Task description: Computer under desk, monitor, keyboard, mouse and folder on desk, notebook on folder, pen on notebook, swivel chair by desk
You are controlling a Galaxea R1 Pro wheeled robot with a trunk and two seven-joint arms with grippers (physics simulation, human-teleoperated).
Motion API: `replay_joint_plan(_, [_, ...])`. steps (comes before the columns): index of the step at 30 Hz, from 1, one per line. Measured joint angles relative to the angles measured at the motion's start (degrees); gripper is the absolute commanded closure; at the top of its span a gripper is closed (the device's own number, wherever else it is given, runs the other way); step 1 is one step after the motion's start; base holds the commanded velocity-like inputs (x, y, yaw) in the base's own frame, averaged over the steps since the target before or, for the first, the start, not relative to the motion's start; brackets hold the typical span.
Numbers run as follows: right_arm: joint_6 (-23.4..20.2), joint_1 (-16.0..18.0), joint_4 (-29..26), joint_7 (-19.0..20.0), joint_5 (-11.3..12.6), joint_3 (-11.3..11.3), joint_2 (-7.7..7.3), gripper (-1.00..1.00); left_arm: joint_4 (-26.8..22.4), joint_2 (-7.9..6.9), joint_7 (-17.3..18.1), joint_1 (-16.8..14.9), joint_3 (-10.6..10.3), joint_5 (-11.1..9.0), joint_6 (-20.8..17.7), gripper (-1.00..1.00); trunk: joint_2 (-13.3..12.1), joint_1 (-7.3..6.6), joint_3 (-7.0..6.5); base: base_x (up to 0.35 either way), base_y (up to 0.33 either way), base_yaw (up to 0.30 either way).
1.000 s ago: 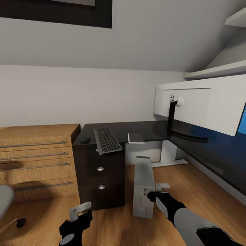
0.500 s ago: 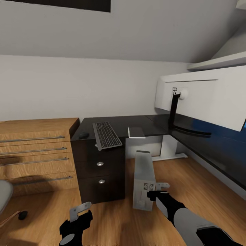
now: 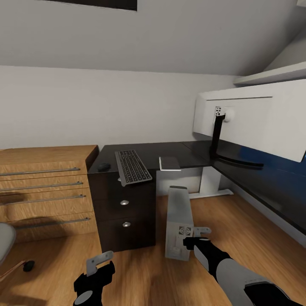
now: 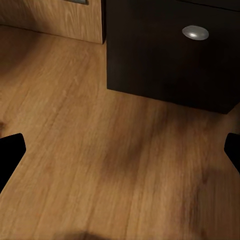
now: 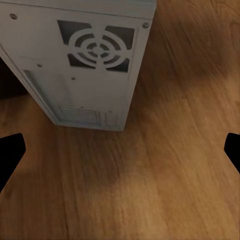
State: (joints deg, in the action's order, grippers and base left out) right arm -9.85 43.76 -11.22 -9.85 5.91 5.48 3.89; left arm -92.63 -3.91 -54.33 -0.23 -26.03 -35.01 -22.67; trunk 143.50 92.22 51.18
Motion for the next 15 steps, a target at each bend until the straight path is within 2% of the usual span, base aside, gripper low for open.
replay_joint_plan(6, [0.0, 0.0, 0.0, -0.1, -0.9, 0.0, -0.01, -1.0, 0.0, -0.12, 0.0, 0.0, 0.0, 0.1, 0.4, -1.0, 0.0, 0.0, 0.0, 0.0, 0.0, 0.0])
replay_joint_plan(10, [0.1, 0.0, 0.0, 0.0, -1.3, 0.0, -0.01, -1.0, 0.0, -0.79, 0.1, 0.0, -0.1, 0.1, 1.9, -1.0, 0.0, 0.0, 0.0, 0.012, 0.0, 0.0])
replay_joint_plan(15, [0.4, 0.0, 0.0, 0.0, -1.5, 0.0, -0.01, -1.0, 0.0, -1.78, 0.1, 0.0, -0.5, 0.0, 4.8, -1.0, 0.0, -0.02, 0.0, 0.169, 0.0, 0.0])
